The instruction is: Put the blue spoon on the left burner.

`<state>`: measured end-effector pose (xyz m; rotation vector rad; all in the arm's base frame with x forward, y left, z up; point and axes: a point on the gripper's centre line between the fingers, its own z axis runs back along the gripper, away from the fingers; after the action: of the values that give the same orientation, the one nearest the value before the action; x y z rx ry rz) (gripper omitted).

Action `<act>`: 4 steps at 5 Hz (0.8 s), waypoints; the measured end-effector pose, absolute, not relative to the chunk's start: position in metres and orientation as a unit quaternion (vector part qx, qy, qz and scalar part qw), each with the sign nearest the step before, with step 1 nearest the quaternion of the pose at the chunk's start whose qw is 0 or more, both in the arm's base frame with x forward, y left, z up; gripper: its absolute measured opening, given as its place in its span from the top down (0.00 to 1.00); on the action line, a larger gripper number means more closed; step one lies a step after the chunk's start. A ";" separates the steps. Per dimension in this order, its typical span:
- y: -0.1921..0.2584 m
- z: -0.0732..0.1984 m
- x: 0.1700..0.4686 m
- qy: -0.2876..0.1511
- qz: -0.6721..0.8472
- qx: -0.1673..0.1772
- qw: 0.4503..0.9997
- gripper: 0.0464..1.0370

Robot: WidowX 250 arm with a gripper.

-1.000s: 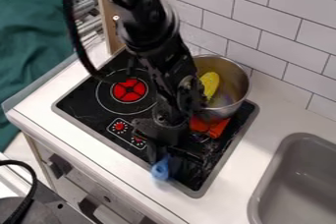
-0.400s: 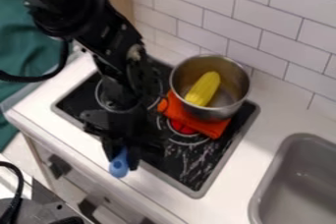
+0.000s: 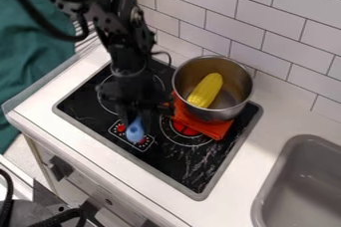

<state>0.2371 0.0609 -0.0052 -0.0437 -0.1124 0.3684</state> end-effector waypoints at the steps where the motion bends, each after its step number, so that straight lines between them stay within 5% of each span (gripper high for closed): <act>1: 0.069 -0.015 0.273 -0.070 0.153 -0.031 0.985 0.75; 4: 0.109 -0.021 0.334 -0.099 0.090 0.039 0.990 0.75</act>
<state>0.3337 0.1087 -0.0210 0.0783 -0.1995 0.1813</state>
